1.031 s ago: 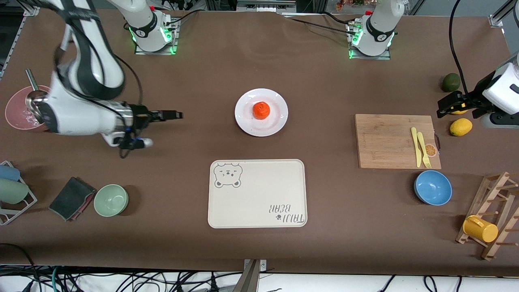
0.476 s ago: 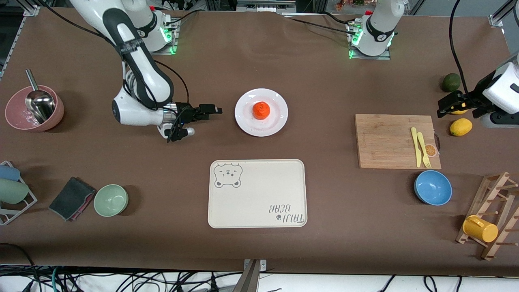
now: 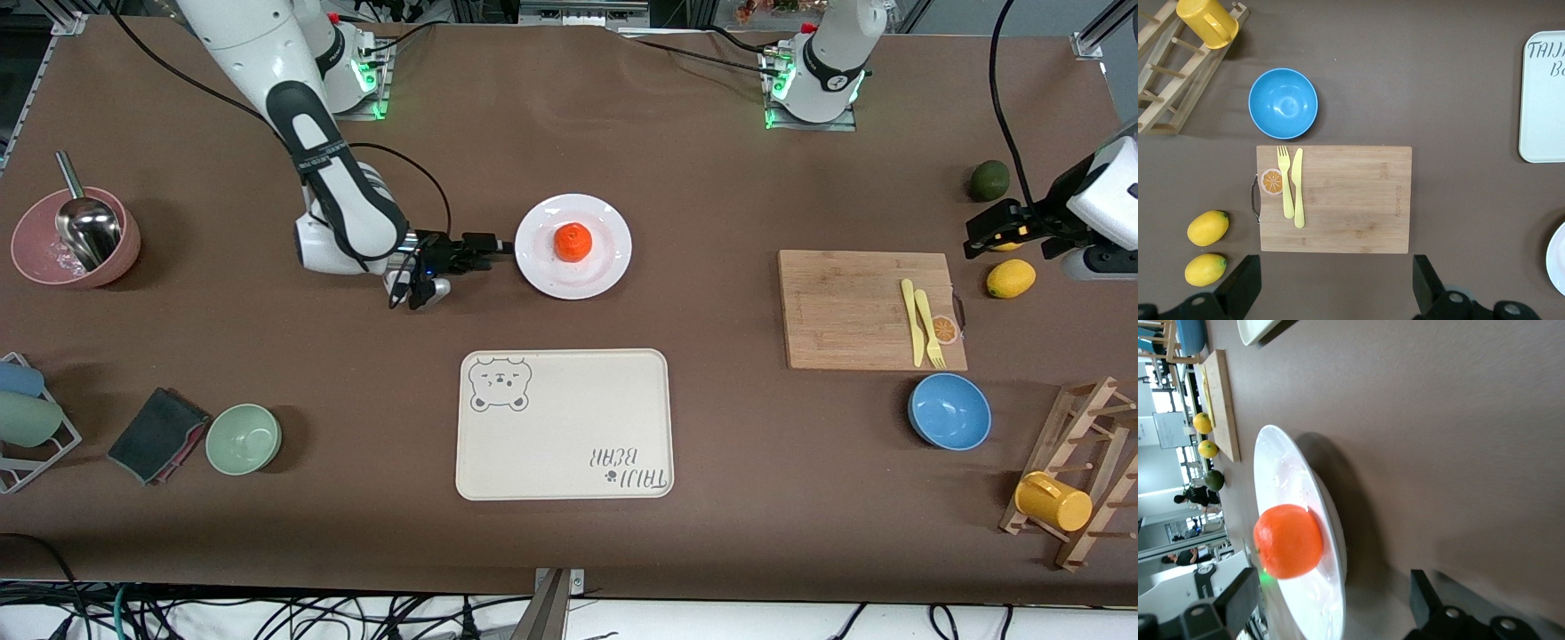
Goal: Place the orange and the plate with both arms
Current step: 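Reach the right gripper to the rim of the white plate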
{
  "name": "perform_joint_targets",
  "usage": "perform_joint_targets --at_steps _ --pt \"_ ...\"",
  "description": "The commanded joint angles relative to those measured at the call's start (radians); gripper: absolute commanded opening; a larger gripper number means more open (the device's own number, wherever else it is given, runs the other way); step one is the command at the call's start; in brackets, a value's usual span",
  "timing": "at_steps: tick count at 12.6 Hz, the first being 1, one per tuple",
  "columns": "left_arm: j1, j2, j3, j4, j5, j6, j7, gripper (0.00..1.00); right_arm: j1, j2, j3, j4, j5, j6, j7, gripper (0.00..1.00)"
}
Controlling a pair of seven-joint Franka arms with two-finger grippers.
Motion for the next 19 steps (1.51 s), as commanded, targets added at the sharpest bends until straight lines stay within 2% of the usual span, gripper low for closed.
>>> perform_joint_targets --at_steps 1,2,3,5,6,7,8,13,14,19 --pt "0.000 0.000 0.001 0.019 0.012 -0.001 0.020 1.00 0.082 0.034 0.000 0.038 0.085 0.078 -0.015 1.00" --pt "0.000 0.000 0.001 0.019 0.012 -0.001 0.020 1.00 0.094 0.039 0.000 0.046 0.098 0.095 -0.017 0.99" --pt "0.001 0.000 0.001 0.019 0.012 -0.003 0.020 1.00 0.097 0.051 0.000 0.057 0.096 0.097 -0.021 0.88" --pt "0.000 0.000 0.001 0.019 0.012 -0.003 0.022 1.00 0.105 0.054 -0.002 0.058 0.093 0.097 -0.027 0.46" --pt "0.001 0.000 0.001 0.019 0.012 -0.003 0.022 1.00 0.105 0.056 -0.002 0.058 0.093 0.097 -0.038 0.30" --pt "0.001 0.000 0.001 0.019 0.012 -0.005 0.022 1.00 0.105 0.058 -0.002 0.058 0.092 0.097 -0.040 0.19" --pt "0.001 0.000 0.001 0.019 0.012 -0.006 0.022 1.00 0.105 0.061 -0.002 0.060 0.087 0.095 -0.040 0.14" --pt "0.000 0.000 0.001 0.019 0.012 -0.005 0.020 1.00 0.102 0.061 -0.003 0.063 0.083 0.089 -0.072 0.12" --pt "0.000 0.000 0.001 0.019 0.012 -0.005 0.022 1.00 0.100 0.059 -0.003 0.066 0.083 0.088 -0.072 0.01" --pt "0.000 0.000 0.001 0.019 0.012 -0.005 0.020 1.00 0.090 0.062 -0.007 0.172 0.084 0.086 -0.035 0.00"
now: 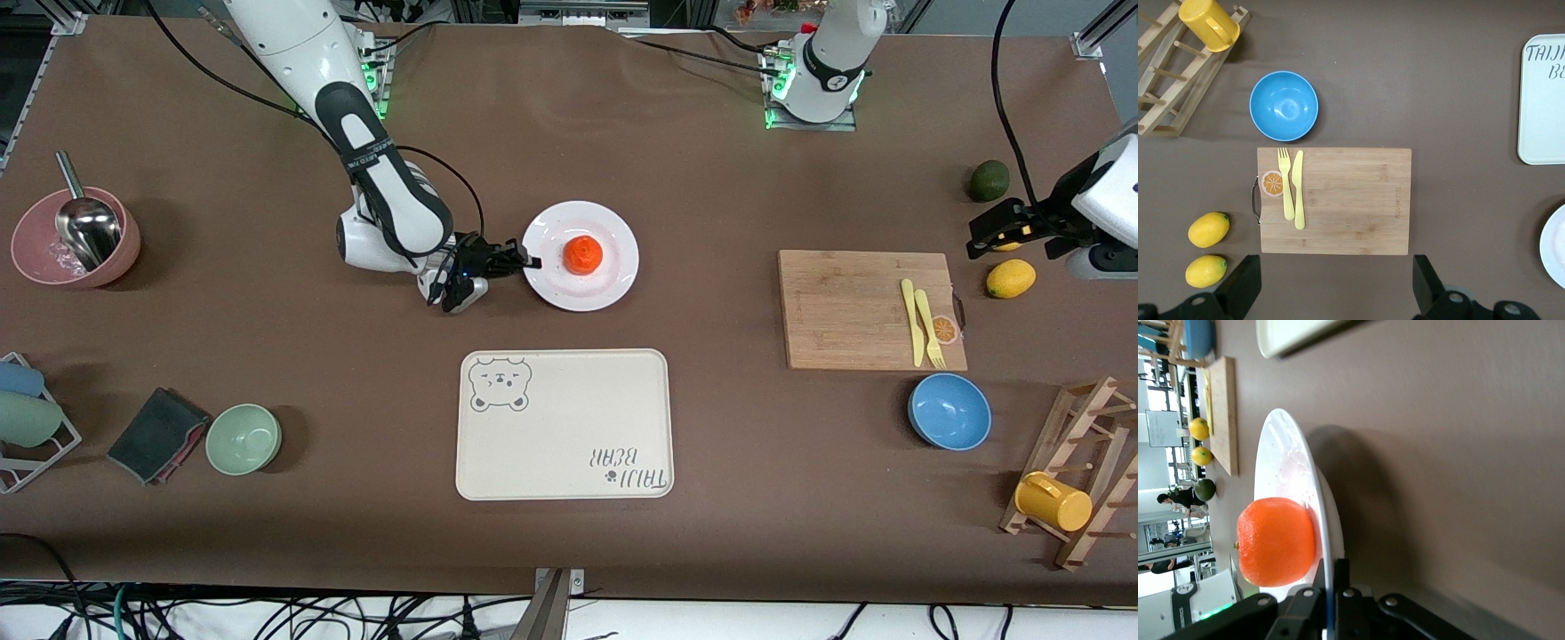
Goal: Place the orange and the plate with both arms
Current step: 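Grip the plate rim with the right gripper and slide it onto the tray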
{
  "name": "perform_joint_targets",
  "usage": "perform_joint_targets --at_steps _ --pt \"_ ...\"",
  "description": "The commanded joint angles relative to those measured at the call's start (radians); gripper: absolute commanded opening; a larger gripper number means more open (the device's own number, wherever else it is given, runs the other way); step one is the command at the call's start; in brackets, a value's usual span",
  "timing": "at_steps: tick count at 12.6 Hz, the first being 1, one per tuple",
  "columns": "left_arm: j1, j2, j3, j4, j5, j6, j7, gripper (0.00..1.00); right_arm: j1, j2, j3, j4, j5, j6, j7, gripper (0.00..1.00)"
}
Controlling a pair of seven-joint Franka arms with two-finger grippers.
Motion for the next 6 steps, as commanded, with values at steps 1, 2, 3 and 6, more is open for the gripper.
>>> perform_joint_targets --at_steps 1,2,3,6 --pt "0.000 0.000 0.001 0.017 0.012 -0.005 0.020 1.00 -0.013 0.020 -0.004 0.100 0.009 0.001 0.040 0.00" --pt "0.000 0.000 0.001 0.017 0.012 -0.005 0.020 1.00 -0.019 0.029 -0.008 0.146 0.010 0.001 0.067 0.00" --pt "0.000 0.000 0.001 0.017 0.012 -0.005 0.020 1.00 -0.023 0.046 -0.010 0.198 0.009 0.001 0.101 0.00" --pt "0.000 0.000 0.001 0.017 0.010 -0.005 0.020 1.00 -0.029 0.163 -0.072 0.404 0.009 0.002 0.156 0.00"
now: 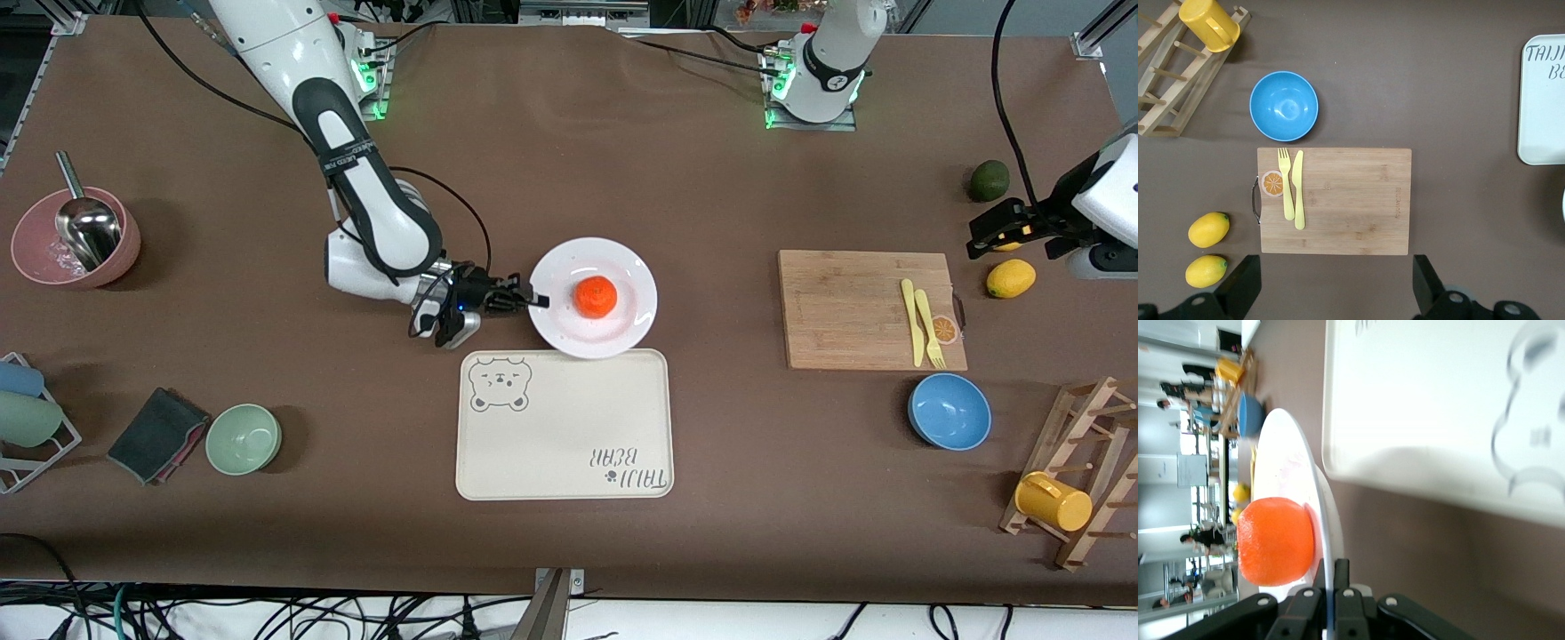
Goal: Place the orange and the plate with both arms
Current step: 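Grip the plate rim with the right gripper and slide it onto the tray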
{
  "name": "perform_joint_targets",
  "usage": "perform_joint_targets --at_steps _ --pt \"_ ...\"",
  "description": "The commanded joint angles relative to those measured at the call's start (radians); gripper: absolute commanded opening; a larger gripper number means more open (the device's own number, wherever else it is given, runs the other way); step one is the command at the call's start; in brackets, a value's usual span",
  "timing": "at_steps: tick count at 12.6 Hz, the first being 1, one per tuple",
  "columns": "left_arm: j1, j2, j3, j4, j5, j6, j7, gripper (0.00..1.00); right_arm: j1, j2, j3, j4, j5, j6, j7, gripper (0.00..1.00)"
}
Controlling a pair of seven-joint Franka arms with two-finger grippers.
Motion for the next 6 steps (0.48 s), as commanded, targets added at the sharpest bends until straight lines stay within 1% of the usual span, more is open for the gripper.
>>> perform_joint_targets --at_steps 1,3,5,6 --pt "0.000 0.000 0.001 0.017 0.010 -0.005 0.020 1.00 -0.011 0.149 -0.051 0.202 0.007 -0.005 0.026 0.00" --pt "-0.002 0.000 -0.001 0.019 0.010 -0.005 0.020 1.00 -0.019 0.219 -0.085 0.288 0.009 -0.005 0.029 0.00" --pt "-0.002 0.000 -0.001 0.019 0.010 -0.005 0.020 1.00 -0.028 0.305 -0.085 0.398 0.009 0.001 0.078 0.00" --pt "-0.002 0.000 -0.001 0.019 0.010 -0.005 0.020 1.00 -0.026 0.330 -0.085 0.430 0.009 0.005 0.101 0.00"
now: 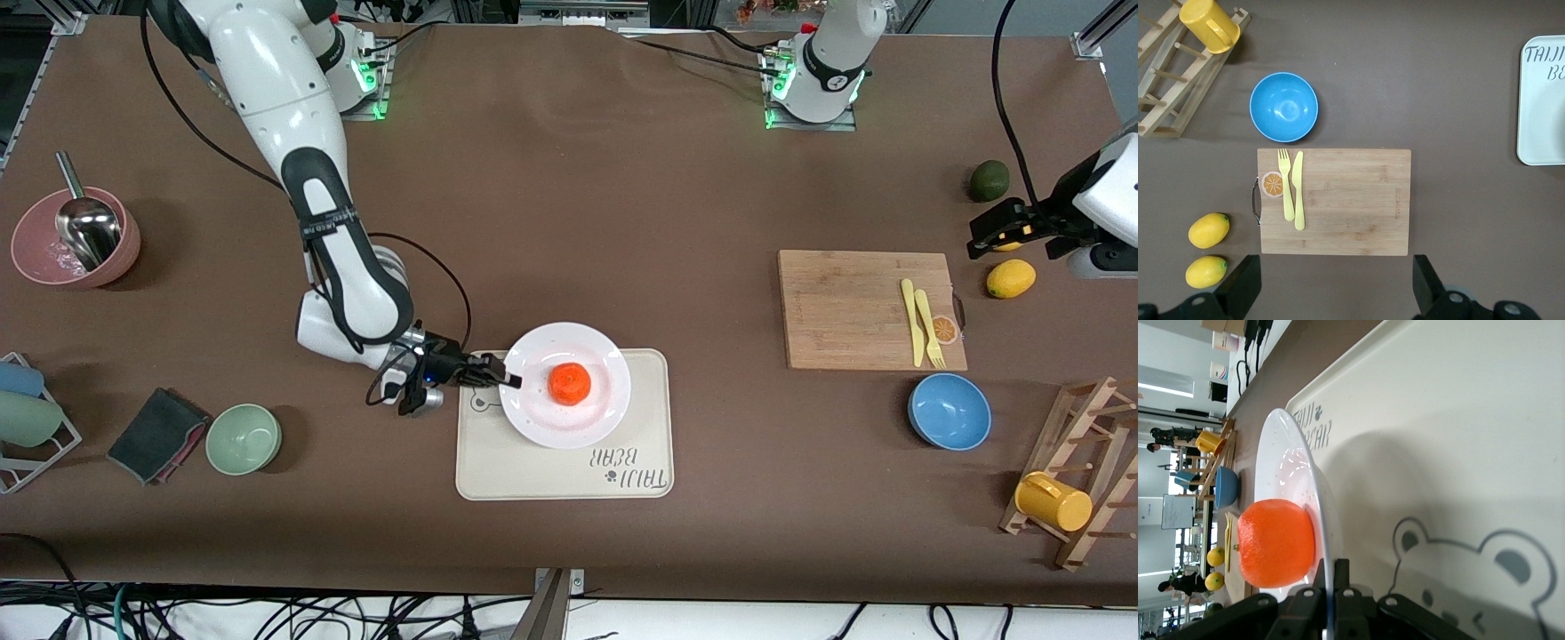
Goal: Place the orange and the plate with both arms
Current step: 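Grip the plate rim with the right gripper and slide it onto the tray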
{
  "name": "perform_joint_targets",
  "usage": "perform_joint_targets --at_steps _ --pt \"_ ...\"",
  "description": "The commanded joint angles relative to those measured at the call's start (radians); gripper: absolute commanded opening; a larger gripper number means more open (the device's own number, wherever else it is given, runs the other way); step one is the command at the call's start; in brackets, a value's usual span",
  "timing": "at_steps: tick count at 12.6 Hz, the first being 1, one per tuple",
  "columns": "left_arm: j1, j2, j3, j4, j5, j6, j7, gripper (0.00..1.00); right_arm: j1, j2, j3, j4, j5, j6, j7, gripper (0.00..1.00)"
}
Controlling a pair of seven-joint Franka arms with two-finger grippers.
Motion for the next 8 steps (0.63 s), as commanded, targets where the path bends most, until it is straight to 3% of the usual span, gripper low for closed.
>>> perform_joint_targets --at_steps 1,6,7,8 --pt "-0.002 0.000 0.000 0.016 0.010 -0.005 0.020 1.00 0.004 0.091 0.003 0.133 0.009 0.008 0.057 0.00" --pt "-0.002 0.000 0.000 0.016 0.010 -0.005 0.018 1.00 -0.007 0.150 0.001 0.204 0.010 0.009 0.060 0.03" --pt "-0.002 0.000 0.000 0.016 0.010 -0.005 0.018 1.00 -0.007 0.149 0.000 0.205 0.006 0.011 0.060 0.79" --pt "-0.002 0.000 0.000 0.016 0.010 -0.005 0.018 1.00 -0.002 0.143 -0.009 0.204 -0.010 0.011 0.056 1.00"
